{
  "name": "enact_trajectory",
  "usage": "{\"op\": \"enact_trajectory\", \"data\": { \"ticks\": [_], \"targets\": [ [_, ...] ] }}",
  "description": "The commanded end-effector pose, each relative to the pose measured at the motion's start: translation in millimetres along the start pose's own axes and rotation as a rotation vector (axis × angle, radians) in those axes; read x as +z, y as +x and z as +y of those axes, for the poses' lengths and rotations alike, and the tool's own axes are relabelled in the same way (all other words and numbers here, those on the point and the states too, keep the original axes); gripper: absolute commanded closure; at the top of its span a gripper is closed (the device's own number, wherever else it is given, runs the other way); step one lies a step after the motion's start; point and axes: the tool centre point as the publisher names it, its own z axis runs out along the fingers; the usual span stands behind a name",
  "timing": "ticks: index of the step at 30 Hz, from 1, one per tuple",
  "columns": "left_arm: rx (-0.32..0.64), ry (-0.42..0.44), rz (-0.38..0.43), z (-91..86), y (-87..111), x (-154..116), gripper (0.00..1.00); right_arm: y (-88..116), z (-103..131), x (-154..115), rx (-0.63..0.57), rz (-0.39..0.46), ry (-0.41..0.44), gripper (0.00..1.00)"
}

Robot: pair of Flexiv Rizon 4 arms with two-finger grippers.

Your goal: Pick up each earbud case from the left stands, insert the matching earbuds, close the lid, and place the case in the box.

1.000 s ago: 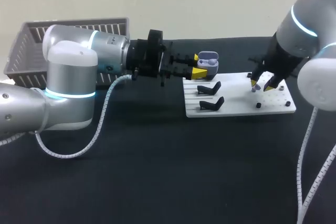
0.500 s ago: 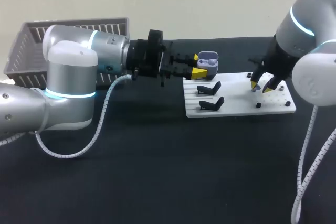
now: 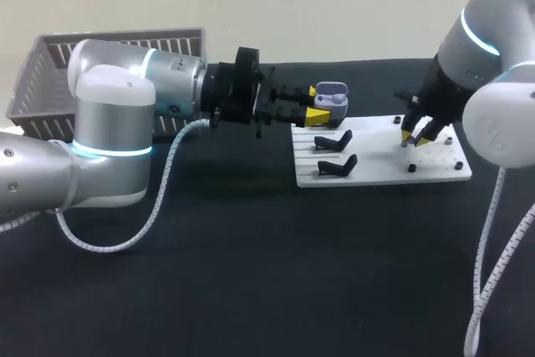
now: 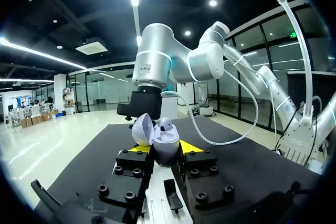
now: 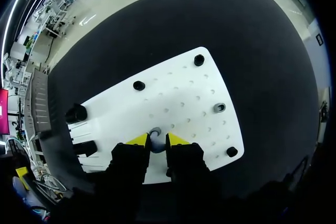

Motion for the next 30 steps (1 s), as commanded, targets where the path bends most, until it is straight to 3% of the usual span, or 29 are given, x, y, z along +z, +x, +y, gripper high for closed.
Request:
{"op": "enact_trajectory", "data": {
  "ticks": [1, 8, 14, 22, 30],
  "targets": [
    [0.002, -0.004, -0.002, -0.8, 0.7, 0, 1.0, 0, -2, -1, 0.002, 0.003, 0.005, 0.97],
    [0.002, -0.004, -0.002, -0.8, 0.7, 0, 1.0, 1, 1, -11, 0.0, -0.005, -0.003, 1.0],
    [0.002, -0.004, -0.002, -0.8, 0.7, 0, 1.0, 7, 11, -40, -0.007, -0.011, -0.009, 1.0],
    [0.002, -0.004, -0.002, -0.8, 0.7, 0, 1.0, 17, 19, -109, -0.027, -0.019, -0.042, 1.0],
    [0.002, -0.004, -0.002, -0.8, 0.7, 0, 1.0, 37, 39, -177, -0.158, -0.042, -0.005, 1.0]
  ]
}}
